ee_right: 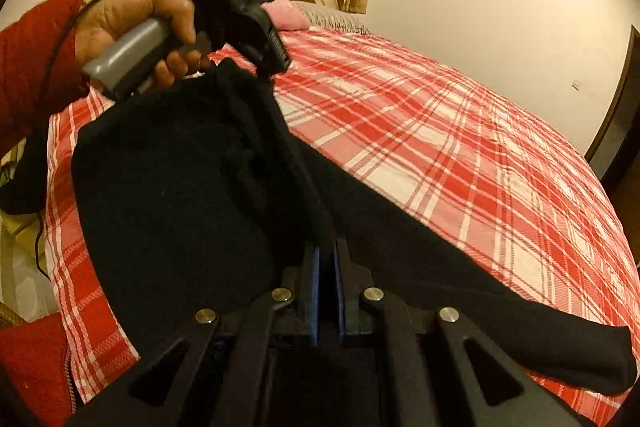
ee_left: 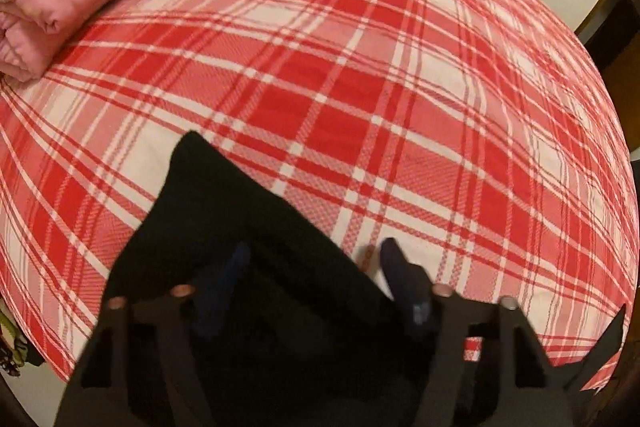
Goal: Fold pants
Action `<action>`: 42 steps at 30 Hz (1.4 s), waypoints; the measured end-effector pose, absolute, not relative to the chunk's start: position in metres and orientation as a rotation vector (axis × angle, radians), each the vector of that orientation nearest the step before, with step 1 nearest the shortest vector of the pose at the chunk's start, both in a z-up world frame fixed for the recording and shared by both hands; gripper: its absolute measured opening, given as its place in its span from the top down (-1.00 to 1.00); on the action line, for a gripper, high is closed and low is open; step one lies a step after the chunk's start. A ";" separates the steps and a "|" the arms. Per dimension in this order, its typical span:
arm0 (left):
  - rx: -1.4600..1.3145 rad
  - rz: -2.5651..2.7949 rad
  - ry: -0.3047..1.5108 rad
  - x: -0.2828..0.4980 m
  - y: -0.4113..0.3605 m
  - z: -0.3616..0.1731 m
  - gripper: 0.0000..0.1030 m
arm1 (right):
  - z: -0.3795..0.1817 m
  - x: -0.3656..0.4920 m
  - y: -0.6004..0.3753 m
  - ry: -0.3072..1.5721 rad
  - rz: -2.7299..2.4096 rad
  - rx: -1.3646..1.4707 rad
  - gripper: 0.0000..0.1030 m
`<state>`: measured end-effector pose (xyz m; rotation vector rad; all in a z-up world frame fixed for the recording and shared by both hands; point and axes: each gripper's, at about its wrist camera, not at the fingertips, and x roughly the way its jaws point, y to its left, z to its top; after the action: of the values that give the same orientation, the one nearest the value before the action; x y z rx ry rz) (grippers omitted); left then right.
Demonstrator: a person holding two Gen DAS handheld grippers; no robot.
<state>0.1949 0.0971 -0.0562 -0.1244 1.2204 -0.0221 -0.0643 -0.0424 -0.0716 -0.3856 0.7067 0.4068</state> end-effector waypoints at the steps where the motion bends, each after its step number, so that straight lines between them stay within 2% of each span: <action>1: -0.136 -0.032 1.214 0.194 0.099 -0.055 0.21 | -0.067 -0.063 -0.044 0.697 0.406 -0.381 0.88; 2: -0.157 -0.045 1.209 0.194 0.103 -0.053 0.59 | -0.063 -0.062 -0.045 0.690 0.403 -0.379 0.88; 3: -0.202 -0.077 1.206 0.193 0.109 -0.051 0.75 | -0.060 -0.062 -0.046 0.684 0.409 -0.375 0.88; 6: -0.269 -0.123 1.145 0.182 0.123 -0.035 0.80 | -0.041 -0.059 -0.050 0.647 0.458 -0.344 0.88; 11: -0.307 -0.184 0.957 0.127 0.147 0.017 0.81 | -0.009 -0.075 -0.055 0.585 0.465 -0.324 0.88; 15: -0.324 -0.204 0.843 0.080 0.167 0.038 0.80 | 0.001 -0.098 -0.057 0.572 0.499 -0.316 0.88; 20: -0.330 -0.165 0.835 0.038 0.187 0.019 0.80 | -0.015 -0.131 -0.051 0.588 0.567 -0.362 0.88; 27: -0.314 -0.065 0.926 0.013 0.200 -0.040 0.80 | -0.059 -0.148 -0.042 0.700 0.644 -0.396 0.88; 33: -0.253 -0.008 0.953 0.002 0.200 -0.069 0.68 | -0.089 -0.146 -0.041 0.777 0.653 -0.417 0.88; 37: -0.181 0.009 0.944 0.000 0.202 -0.074 0.37 | -0.097 -0.148 -0.039 0.787 0.651 -0.430 0.87; 42: -0.180 -0.053 0.971 -0.009 0.214 -0.075 0.34 | -0.099 -0.144 -0.042 0.804 0.669 -0.391 0.78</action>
<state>-0.0087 0.2138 -0.0753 -0.1796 0.9715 -0.0532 -0.1436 -0.0420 -0.0987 -0.3913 0.8041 0.6687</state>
